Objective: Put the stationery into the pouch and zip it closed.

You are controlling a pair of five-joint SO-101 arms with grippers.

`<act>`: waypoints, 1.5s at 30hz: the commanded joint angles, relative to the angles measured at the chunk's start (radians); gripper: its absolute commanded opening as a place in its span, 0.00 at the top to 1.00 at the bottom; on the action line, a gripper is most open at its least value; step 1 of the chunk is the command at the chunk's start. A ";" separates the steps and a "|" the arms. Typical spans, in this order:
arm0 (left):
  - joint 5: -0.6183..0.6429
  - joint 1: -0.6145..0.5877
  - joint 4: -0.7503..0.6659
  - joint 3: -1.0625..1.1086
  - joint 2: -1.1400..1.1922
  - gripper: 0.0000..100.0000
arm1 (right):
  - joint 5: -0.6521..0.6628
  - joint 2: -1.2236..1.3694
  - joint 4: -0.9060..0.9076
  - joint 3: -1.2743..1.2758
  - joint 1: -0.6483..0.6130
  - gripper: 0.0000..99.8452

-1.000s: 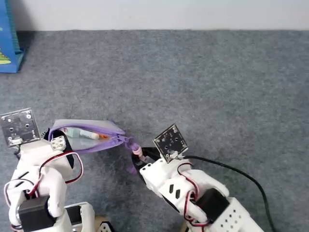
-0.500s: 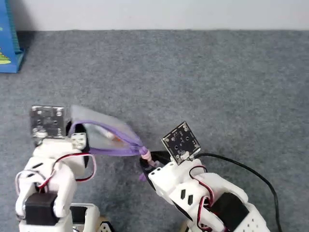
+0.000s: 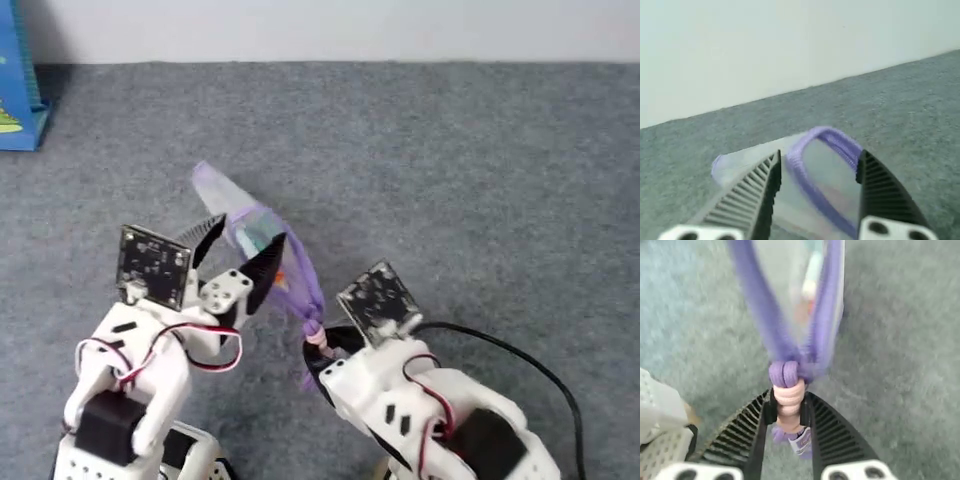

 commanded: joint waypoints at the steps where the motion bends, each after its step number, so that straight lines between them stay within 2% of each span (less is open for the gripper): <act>1: -0.002 0.057 -0.103 0.028 0.012 0.76 | -0.018 -0.079 0.002 -0.041 0.005 0.99; 7: -0.002 0.192 -0.236 0.130 0.012 0.76 | -0.012 -0.196 -0.005 0.015 0.007 0.99; 14: -0.002 0.296 -0.252 0.142 0.012 0.76 | -0.011 -0.209 -0.008 0.028 0.054 0.99; 17: -0.005 0.296 -0.245 0.142 0.009 0.76 | -0.011 -0.209 -0.008 0.028 0.077 0.99; 21: -0.008 0.166 -0.181 0.114 0.002 0.76 | -0.002 -0.211 -0.025 0.028 0.142 0.99; 24: -0.020 0.054 -0.086 0.073 0.002 0.76 | 0.052 -0.211 -0.030 0.028 0.197 0.99; 26: -0.103 0.025 -0.012 0.056 0.002 0.76 | 0.068 -0.214 -0.031 0.028 0.231 0.99; 30: -0.265 0.038 0.120 0.058 0.002 0.76 | 0.068 -0.211 -0.059 0.028 0.266 0.99; 35: -0.405 0.155 0.222 0.079 0.002 0.76 | 0.061 -0.211 -0.074 0.028 0.271 0.99; 41: -0.422 0.262 0.253 0.084 0.002 0.72 | 0.060 -0.211 -0.074 0.028 0.271 0.99; 45: -0.420 0.279 0.207 0.085 0.008 0.71 | 0.060 -0.211 -0.071 0.028 0.268 0.99</act>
